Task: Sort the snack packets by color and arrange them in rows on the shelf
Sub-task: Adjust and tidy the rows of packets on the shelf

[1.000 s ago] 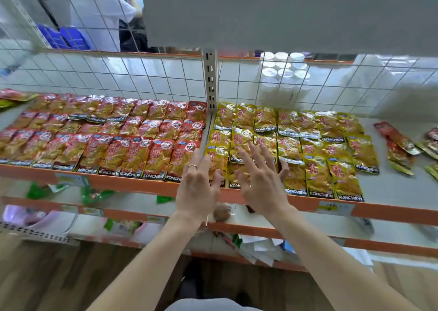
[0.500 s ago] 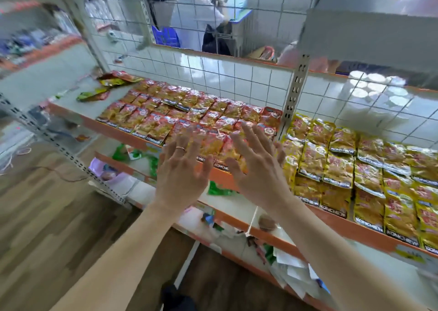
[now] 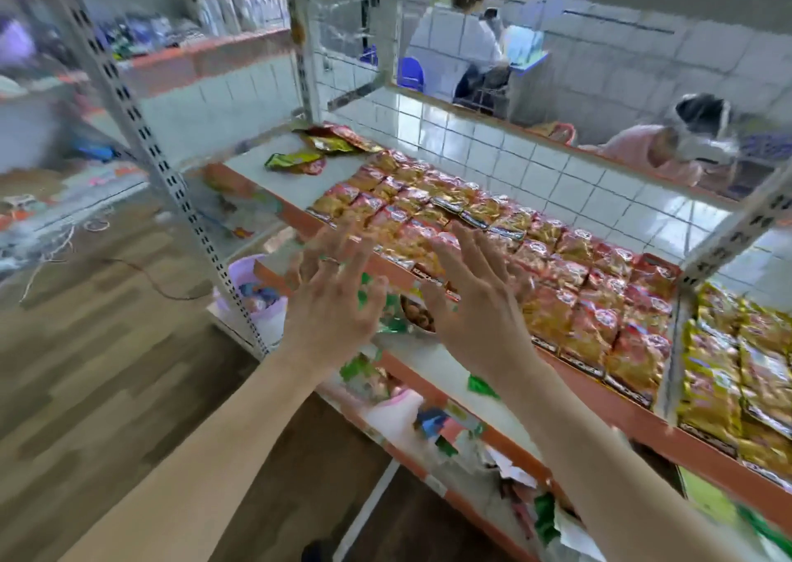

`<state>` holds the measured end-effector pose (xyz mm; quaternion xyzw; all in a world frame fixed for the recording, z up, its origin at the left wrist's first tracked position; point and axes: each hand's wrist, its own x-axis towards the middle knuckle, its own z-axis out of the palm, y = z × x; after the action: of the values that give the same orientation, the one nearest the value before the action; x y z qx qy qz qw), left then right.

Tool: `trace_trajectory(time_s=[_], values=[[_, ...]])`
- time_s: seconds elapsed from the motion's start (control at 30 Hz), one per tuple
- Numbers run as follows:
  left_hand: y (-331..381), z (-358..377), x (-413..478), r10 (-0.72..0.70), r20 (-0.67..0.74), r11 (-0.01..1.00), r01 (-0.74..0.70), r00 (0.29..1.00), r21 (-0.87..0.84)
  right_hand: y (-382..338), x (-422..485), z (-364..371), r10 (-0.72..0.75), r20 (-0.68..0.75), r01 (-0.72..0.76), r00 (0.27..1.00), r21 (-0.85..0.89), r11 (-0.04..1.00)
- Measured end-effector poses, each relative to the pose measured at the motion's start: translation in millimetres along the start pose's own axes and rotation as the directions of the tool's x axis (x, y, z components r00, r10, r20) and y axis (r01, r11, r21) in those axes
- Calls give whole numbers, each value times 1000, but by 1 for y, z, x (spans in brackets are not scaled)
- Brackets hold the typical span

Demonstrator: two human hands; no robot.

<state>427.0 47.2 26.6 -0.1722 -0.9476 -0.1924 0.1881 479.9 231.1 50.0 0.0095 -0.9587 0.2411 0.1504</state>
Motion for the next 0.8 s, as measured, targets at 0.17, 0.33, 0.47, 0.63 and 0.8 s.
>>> trace_trajectory(time_s=[0.17, 0.33, 0.47, 0.63, 0.8], values=[[-83, -17, 18, -12, 31, 1000, 12, 999, -13, -63, 40, 52, -12, -1, 12, 1000, -29, 999], [-138, -24, 40, 4, 36, 1000, -4, 999, 9, -100, 66, 81, 19, 13, -18, 1000, -35, 999], [-163, -12, 60, 7, 77, 1000, -6, 997, -19, -106, 84, 91, 71, 48, -70, 996, -28, 997], [-182, 9, 101, 48, 144, 998, -43, 988, -39, -100, 127, 111, 104, 33, -102, 994, -38, 994], [-212, 21, 156, 46, 200, 999, -41, 979, -28, -98, 197, 145, 128, 27, -129, 991, 49, 990]])
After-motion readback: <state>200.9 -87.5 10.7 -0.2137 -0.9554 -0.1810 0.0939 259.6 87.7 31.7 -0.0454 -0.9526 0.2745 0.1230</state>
